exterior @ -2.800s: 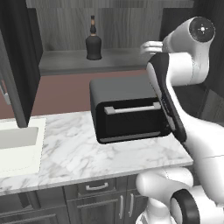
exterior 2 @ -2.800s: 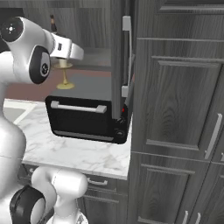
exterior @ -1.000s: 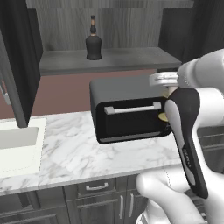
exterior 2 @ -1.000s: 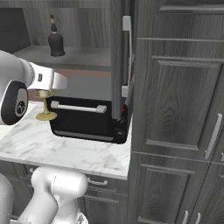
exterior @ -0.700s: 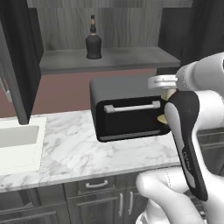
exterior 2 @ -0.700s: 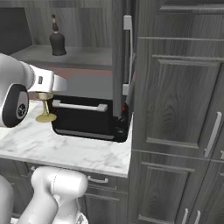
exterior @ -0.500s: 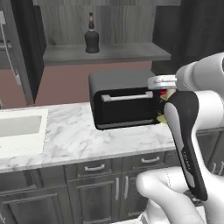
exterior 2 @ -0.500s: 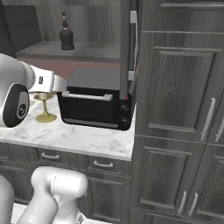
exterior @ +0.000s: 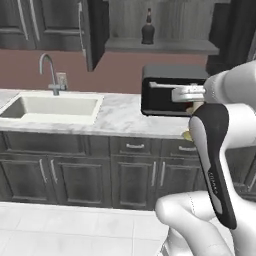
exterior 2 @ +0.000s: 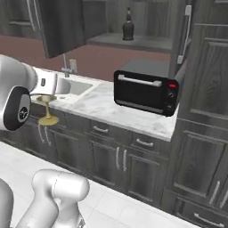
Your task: Get the candle and the liquor from the cabinet and move them to the dining counter.
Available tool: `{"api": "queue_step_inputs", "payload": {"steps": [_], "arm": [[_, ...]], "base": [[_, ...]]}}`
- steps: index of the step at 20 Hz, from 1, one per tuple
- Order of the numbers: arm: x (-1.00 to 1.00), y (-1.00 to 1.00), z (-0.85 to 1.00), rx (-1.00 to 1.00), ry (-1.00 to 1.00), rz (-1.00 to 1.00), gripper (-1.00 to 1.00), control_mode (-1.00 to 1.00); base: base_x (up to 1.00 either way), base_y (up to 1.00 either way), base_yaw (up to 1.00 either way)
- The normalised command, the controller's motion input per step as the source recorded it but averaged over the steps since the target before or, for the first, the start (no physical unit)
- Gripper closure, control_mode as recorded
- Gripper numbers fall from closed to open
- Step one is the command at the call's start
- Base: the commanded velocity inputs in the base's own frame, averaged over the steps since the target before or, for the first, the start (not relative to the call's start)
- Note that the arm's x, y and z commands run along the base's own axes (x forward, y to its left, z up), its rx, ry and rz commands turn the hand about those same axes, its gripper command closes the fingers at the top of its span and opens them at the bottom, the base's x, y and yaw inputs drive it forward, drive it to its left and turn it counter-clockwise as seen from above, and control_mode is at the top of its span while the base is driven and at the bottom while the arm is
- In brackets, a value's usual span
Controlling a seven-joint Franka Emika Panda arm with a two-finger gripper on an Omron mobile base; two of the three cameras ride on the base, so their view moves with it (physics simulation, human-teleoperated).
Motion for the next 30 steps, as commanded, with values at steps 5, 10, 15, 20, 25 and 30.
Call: {"api": "queue_step_inputs", "payload": {"steps": [5, 10, 15, 20, 25, 30], "arm": [[0.0, 0.0, 0.0, 0.0, 0.0, 0.0, 1.0, 1.0], [0.0, 0.0, 0.0, 0.0, 0.0, 0.0, 1.0, 1.0], [0.0, 0.0, 0.0, 0.0, 0.0, 0.0, 1.0, 1.0], [0.0, 0.0, 0.0, 0.0, 0.0, 0.0, 1.0, 1.0], [0.0, 0.0, 0.0, 0.0, 0.0, 0.0, 1.0, 1.0], [0.0, 0.0, 0.0, 0.0, 0.0, 0.0, 1.0, 1.0]], "base": [[-0.75, 0.0, 0.89], [-0.36, 0.0, 1.0], [-0.18, 0.0, 1.0], [-0.04, 0.0, 1.0], [0.01, -0.01, 0.99], [0.72, -0.8, 0.47]]}}
